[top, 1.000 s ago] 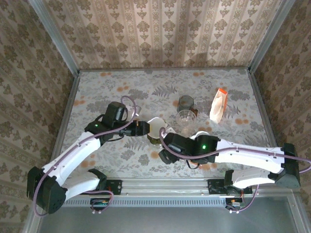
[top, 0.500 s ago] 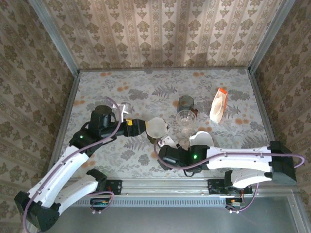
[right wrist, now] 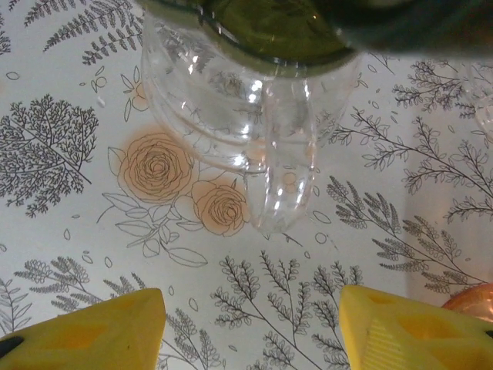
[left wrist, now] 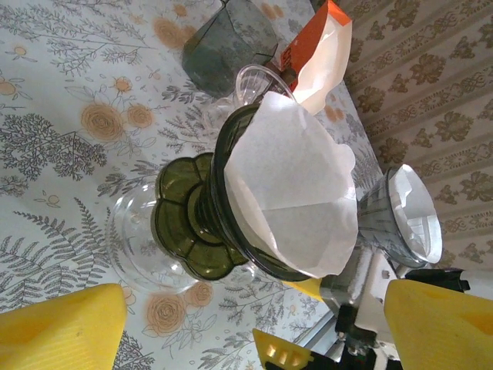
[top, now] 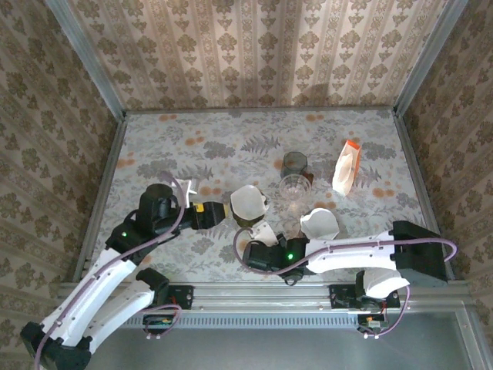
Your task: Place the coffee filter in the dripper
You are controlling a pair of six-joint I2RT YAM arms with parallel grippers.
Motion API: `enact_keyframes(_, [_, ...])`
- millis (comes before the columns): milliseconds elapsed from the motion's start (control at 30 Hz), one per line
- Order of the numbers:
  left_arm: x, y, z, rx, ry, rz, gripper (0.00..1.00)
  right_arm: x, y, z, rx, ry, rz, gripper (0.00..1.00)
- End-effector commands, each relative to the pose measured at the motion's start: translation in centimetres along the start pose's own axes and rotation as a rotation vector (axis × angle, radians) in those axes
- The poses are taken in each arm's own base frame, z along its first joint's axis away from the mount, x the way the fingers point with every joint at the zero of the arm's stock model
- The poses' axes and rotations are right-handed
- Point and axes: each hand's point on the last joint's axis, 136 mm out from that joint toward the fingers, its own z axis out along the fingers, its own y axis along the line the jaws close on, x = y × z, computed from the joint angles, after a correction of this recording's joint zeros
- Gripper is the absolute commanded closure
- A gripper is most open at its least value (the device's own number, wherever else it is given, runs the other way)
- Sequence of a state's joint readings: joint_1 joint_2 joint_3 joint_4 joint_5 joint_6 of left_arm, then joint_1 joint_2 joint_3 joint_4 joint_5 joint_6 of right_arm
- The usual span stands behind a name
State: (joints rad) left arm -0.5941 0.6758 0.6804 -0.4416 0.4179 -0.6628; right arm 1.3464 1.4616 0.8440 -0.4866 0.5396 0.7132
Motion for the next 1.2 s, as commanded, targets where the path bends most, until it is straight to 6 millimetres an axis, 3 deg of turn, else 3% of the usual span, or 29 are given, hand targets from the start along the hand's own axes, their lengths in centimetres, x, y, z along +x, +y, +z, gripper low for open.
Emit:
enact_keyframes(0, [-0.1,0.0,-0.5,-0.012,-0.012,-0.012,0.12,0.1,-0.4,1.4,0.035,-0.026,0.030,0.39])
enact_keyframes(300, [0.0,-0.1,-1.4,-0.014,-0.023,-0.003,0.12,-0.6,-0.3,2.8,0.071,-0.064,0.013,0.39])
enact_keyframes(767, [0.2,0.3,-1.0,-0.022,-0.015,-0.005,0.12,-3.8,-1.2,-0.5,0.064,-0.136,0.006,0.38])
enact_keyframes(900, [0.8,0.8,-0.7,-0.027,0.000,-0.007,0.19,-4.3,-1.4,-1.5,0.037,-0.168,0.035,0.37])
enact_keyframes(1033, [2.0,1.8,0.1,-0.047,0.029,-0.016,0.26,-6.3,-2.2,-4.5,-0.019,-0.246,0.105,0.35])
enact_keyframes(1167, [4.8,3.6,2.3,-0.068,0.071,-0.038,0.31,-8.1,-3.7,-7.4,-0.029,-0.320,0.159,0.35])
